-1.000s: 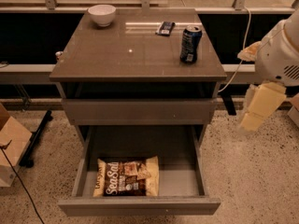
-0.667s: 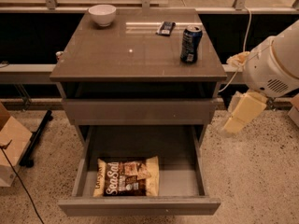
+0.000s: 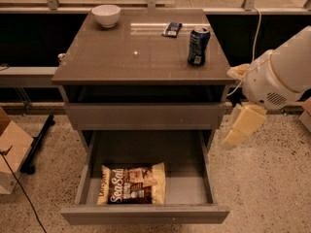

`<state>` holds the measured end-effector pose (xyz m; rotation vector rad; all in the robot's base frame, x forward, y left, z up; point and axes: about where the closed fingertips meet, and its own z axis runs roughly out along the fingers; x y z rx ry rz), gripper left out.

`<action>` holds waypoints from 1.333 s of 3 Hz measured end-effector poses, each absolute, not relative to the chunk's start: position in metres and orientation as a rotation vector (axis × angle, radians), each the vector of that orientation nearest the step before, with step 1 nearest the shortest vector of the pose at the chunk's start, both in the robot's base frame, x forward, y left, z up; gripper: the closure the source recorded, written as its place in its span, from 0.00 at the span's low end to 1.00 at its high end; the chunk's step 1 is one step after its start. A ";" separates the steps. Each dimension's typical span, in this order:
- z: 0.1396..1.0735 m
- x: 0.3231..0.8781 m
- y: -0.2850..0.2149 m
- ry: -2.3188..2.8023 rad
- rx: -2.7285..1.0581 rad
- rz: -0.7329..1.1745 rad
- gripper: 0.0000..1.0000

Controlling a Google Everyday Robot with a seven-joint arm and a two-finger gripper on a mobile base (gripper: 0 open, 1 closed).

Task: Pick brown chip bag from middle drawer and place on counter

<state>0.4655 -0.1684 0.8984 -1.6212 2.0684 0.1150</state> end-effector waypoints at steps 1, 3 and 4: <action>0.860 0.469 -0.149 2.014 -1.642 0.190 0.00; 0.770 0.484 -0.120 1.949 -1.594 0.388 0.00; 0.766 0.485 -0.119 1.951 -1.595 0.400 0.00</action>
Offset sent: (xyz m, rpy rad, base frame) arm 0.0196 0.0549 -0.1392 0.1897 0.0477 0.1038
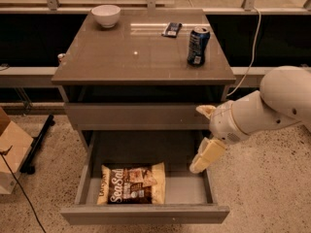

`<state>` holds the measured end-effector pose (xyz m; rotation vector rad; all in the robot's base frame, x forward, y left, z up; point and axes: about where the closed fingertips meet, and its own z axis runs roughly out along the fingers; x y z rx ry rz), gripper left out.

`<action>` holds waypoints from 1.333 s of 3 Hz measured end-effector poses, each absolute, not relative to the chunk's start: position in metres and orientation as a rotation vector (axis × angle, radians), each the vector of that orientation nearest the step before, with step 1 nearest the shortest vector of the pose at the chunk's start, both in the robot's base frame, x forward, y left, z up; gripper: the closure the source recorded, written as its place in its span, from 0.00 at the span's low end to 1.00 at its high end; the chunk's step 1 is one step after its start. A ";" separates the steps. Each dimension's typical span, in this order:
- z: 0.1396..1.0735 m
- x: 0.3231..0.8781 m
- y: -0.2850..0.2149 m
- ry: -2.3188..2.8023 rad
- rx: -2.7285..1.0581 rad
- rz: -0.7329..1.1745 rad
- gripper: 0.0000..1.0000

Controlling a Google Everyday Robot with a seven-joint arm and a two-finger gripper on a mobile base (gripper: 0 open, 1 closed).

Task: Pick brown chip bag from middle drawer and place on counter

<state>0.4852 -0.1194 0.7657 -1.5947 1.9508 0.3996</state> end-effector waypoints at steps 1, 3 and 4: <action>0.752 0.486 -0.111 1.964 -1.589 0.411 0.00; 0.676 0.513 -0.078 1.933 -1.542 0.544 0.00; 0.622 0.529 -0.061 1.920 -1.500 0.668 0.00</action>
Offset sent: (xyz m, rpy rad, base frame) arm 0.0239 0.0411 -0.0877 0.0865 0.0494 -0.0029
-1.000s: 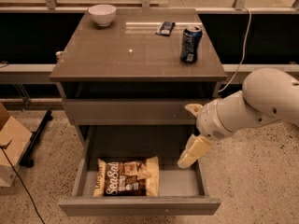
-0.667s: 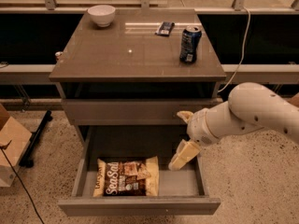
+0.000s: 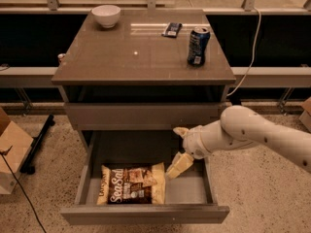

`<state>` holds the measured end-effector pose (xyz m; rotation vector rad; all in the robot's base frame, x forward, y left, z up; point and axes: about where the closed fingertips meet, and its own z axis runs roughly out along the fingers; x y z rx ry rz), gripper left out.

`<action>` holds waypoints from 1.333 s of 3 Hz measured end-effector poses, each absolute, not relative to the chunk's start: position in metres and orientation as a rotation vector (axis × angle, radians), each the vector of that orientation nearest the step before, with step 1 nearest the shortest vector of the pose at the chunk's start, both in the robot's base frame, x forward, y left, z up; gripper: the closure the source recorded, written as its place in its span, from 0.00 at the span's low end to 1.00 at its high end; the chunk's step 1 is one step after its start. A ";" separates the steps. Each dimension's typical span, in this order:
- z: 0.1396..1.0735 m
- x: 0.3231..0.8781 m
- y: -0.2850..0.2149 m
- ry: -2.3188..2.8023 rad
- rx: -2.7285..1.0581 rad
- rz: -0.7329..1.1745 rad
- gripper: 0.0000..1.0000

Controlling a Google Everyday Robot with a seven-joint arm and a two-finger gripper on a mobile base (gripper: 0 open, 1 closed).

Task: Pick brown chip bag from middle drawer and place on counter

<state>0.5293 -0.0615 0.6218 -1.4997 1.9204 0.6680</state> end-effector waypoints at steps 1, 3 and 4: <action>0.592 0.540 -0.052 1.912 -1.476 0.738 0.00; 0.555 0.546 -0.042 1.927 -1.443 0.808 0.00; 0.541 0.550 -0.034 1.916 -1.423 0.835 0.00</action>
Offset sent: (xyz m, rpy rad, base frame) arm 0.0285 0.0241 -0.1021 0.1188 0.1152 -0.0169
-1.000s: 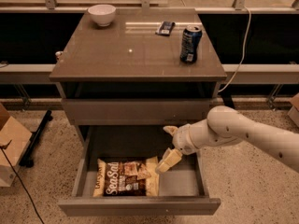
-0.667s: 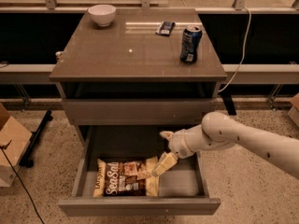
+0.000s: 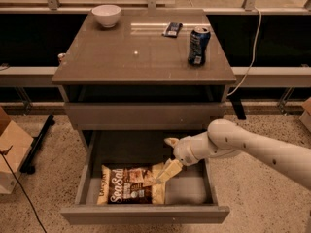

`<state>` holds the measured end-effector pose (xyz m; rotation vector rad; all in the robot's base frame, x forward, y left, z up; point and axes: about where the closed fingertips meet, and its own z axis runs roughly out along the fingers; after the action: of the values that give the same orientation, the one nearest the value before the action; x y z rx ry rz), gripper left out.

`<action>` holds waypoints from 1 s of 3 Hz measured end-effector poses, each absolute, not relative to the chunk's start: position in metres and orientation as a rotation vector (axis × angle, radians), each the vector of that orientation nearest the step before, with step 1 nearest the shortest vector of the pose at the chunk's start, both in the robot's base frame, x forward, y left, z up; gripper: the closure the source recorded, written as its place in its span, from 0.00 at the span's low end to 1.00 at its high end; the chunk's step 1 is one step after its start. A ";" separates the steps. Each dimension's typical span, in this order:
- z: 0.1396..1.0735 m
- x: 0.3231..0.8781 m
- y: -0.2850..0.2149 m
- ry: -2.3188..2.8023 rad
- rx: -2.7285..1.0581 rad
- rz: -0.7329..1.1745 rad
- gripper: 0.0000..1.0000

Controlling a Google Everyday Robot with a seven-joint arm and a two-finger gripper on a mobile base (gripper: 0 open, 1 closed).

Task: Pick brown chip bag from middle drawer and place on counter

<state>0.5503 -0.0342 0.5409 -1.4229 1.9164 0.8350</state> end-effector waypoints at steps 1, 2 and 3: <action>0.519 0.562 -0.014 1.886 -1.419 0.888 0.00; 0.495 0.574 0.011 1.864 -1.407 0.949 0.00; 0.468 0.577 0.033 1.867 -1.399 1.021 0.00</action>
Offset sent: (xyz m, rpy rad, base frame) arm 0.0409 0.0726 -0.0773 0.1362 0.0633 0.0498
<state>0.5769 0.0334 0.4680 -1.3990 1.8674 1.0215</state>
